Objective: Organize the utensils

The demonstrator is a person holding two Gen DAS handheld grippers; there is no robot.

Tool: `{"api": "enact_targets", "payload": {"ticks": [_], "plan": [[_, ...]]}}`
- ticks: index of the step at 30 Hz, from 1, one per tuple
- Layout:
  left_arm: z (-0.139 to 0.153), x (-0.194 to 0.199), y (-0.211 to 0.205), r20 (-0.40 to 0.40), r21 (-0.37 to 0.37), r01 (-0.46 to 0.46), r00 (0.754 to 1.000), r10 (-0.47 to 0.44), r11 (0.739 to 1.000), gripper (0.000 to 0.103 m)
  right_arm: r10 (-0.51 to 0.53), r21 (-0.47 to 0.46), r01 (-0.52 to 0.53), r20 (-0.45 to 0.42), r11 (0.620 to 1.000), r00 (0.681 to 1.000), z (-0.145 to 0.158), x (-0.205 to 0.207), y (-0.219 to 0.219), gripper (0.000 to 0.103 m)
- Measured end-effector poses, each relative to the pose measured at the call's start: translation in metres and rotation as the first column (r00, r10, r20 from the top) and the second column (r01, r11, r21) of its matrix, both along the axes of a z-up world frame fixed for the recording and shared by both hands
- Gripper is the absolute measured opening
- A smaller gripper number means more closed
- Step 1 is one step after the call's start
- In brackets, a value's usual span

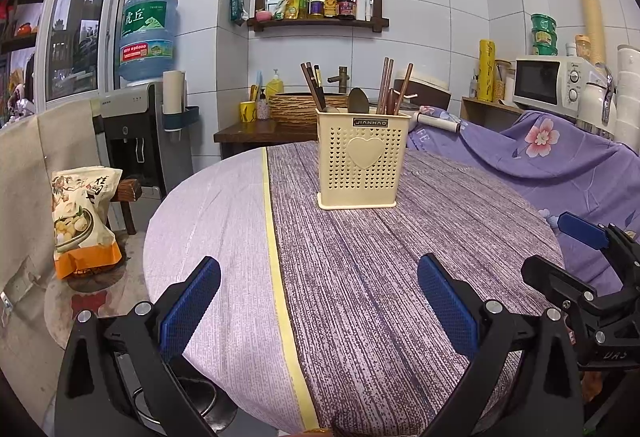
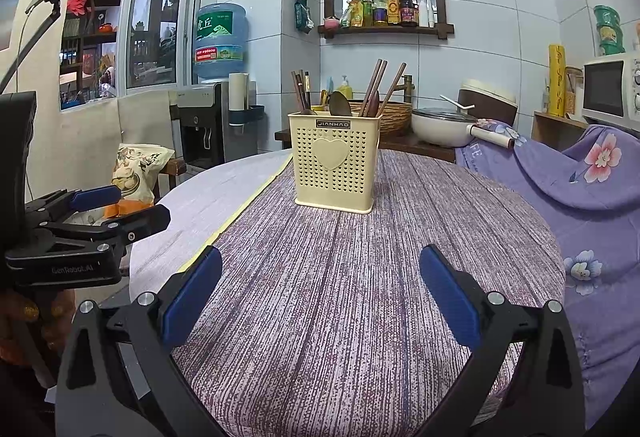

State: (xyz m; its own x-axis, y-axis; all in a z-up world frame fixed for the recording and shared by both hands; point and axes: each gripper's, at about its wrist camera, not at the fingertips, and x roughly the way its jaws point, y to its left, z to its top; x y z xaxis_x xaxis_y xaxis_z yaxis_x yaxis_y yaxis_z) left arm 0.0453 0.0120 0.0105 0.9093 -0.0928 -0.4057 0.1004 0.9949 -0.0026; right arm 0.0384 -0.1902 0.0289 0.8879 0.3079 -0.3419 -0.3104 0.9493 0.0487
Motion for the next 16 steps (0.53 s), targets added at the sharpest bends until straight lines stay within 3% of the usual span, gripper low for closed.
{"api": "enact_targets", "payload": {"ticks": [16], "plan": [[-0.0006,-0.0007,0.0007,0.002,-0.006,-0.004,1.000,0.004,1.000,0.097,0.000,0.004,0.000,-0.002,1.000,1.000,-0.0009,0.0006,0.0008,0.097]]}}
